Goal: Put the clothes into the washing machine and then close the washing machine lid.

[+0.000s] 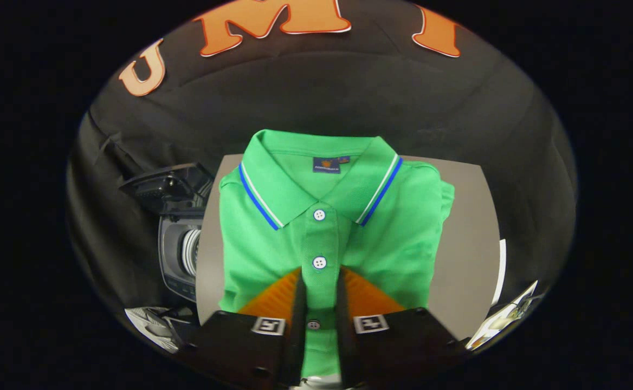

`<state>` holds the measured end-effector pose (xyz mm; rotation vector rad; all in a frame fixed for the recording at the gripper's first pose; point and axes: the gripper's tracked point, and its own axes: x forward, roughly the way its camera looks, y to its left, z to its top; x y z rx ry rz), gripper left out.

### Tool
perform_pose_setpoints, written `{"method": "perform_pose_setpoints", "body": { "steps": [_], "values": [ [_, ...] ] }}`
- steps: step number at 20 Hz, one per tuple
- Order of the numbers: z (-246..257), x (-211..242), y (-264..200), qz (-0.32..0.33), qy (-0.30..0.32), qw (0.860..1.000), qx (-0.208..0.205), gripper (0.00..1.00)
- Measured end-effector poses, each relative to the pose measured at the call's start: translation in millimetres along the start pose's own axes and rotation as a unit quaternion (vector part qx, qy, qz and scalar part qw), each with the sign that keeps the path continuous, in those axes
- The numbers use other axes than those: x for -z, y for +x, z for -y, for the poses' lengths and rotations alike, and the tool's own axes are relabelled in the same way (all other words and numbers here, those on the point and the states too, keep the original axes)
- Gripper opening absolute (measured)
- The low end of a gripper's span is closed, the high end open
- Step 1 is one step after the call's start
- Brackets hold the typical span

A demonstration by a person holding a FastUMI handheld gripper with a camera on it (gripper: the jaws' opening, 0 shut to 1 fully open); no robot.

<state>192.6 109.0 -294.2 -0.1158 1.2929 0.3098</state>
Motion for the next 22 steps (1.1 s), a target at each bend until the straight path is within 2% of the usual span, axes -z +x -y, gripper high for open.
{"method": "perform_pose_setpoints", "body": {
  "steps": [3,6,9,11,13,17,19,22],
  "values": [
    [-1.8,2.5,-5.5,0.014,-0.005,1.0,-0.012,0.08],
    [-0.2,1.2,-4.4,0.056,0.009,0.998,-0.037,0.08],
    [-0.5,-0.7,-6.6,0.166,-0.002,0.985,-0.051,0.08],
    [-0.4,0.1,-12.4,0.266,0.002,0.963,-0.049,0.08],
    [-3.4,-3.2,-18.5,0.362,0.017,0.93,-0.058,0.08],
    [-1.4,-9.2,-49.7,0.483,0.026,0.872,-0.072,0.07],
    [1.3,-9.6,-72.9,0.518,0.018,0.852,-0.071,0.07],
    [-5.0,6.5,-105.7,0.543,-0.002,0.835,-0.091,0.07]
  ]
}}
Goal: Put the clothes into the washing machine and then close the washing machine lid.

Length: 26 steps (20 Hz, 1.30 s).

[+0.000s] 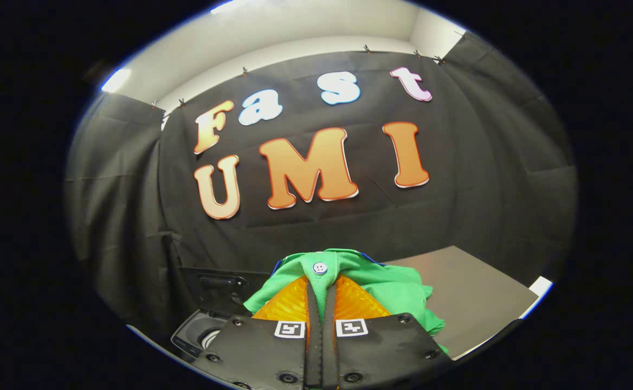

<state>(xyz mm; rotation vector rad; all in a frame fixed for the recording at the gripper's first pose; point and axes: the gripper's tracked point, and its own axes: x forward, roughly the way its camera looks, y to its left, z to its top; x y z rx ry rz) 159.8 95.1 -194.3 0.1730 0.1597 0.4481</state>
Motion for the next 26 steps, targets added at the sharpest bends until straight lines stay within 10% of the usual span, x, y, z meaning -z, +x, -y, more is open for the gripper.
{"method": "perform_pose_setpoints", "body": {
  "steps": [12,26],
  "values": [
    [-88.3,-30.0,-61.0,0.063,0.005,0.99,-0.128,0.07],
    [-141.0,80.7,-21.5,-0.092,-0.003,0.989,-0.118,0.07]
  ]
}}
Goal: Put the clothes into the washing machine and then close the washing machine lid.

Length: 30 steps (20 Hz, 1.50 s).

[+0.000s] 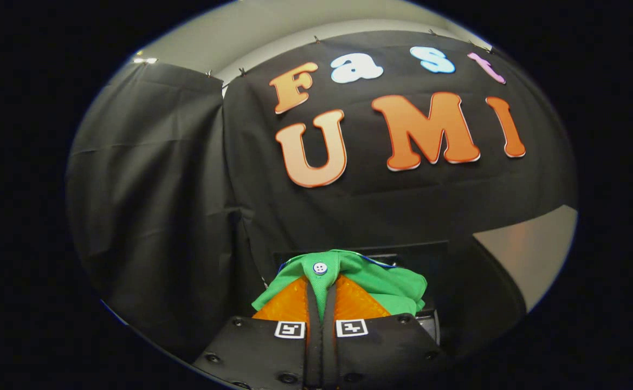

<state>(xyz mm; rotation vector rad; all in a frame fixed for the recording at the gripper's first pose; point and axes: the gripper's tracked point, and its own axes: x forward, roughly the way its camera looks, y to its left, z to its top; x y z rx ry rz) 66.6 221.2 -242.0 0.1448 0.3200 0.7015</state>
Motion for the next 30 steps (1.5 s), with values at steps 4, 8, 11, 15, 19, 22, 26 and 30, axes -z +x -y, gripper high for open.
{"method": "perform_pose_setpoints", "body": {
  "steps": [4,8,11,15,19,22,26,30],
  "values": [
    [-1.1,48.6,10.5,-0.075,0.025,0.997,0.018,0.07],
    [12.2,99.0,-1.8,-0.159,0.059,0.984,0.062,0.08],
    [13.5,119.2,-3.9,-0.198,0.069,0.974,0.088,0.07],
    [17.5,174.7,-1.5,-0.283,0.067,0.95,0.111,0.08],
    [10.1,198.7,-14.3,-0.334,0.117,0.925,0.14,0.08],
    [12.4,199.4,-11.4,-0.333,0.109,0.926,0.142,0.08],
    [17.5,204.1,-15.7,-0.351,0.093,0.92,0.148,0.13],
    [22.0,193.8,-33.2,-0.363,0.083,0.914,0.161,0.99]
  ]
}}
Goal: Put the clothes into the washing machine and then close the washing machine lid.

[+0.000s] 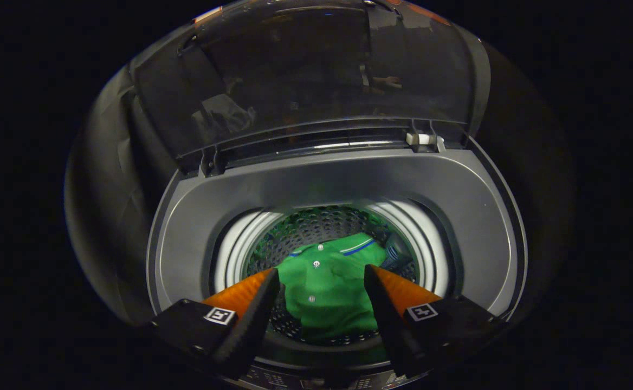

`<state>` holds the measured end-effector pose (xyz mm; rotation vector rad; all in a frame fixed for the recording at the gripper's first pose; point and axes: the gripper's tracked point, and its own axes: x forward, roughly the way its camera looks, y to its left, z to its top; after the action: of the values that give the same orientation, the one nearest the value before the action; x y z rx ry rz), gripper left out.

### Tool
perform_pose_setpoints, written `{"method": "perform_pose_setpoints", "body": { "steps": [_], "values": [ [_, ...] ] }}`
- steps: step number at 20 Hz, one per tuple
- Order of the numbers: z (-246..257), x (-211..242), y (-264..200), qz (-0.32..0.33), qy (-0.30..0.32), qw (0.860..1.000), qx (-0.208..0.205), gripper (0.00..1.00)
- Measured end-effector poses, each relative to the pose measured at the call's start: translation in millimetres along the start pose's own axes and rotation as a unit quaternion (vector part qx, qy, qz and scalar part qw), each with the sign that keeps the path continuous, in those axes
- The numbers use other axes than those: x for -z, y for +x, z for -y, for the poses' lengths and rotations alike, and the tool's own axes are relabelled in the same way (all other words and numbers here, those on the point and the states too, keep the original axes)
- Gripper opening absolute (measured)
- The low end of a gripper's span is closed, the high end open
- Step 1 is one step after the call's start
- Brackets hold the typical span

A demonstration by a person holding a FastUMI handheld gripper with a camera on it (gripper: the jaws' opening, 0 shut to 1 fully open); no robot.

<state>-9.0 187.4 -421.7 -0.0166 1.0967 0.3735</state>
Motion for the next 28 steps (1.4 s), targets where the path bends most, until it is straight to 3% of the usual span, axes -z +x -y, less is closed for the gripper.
{"method": "perform_pose_setpoints", "body": {
  "steps": [9,16,20,28],
  "values": [
    [-1.0,5.0,-4.4,0.01,-0.01,1.0,0.003,0.99],
    [-11.1,-25.1,-48.8,0.073,-0.003,0.997,-0.009,0.99],
    [-25.3,-80.1,-107.2,0.161,-0.012,0.986,-0.034,0.99],
    [-34.6,-231.0,-217.1,0.319,-0.043,0.946,-0.04,0.98]
  ]
}}
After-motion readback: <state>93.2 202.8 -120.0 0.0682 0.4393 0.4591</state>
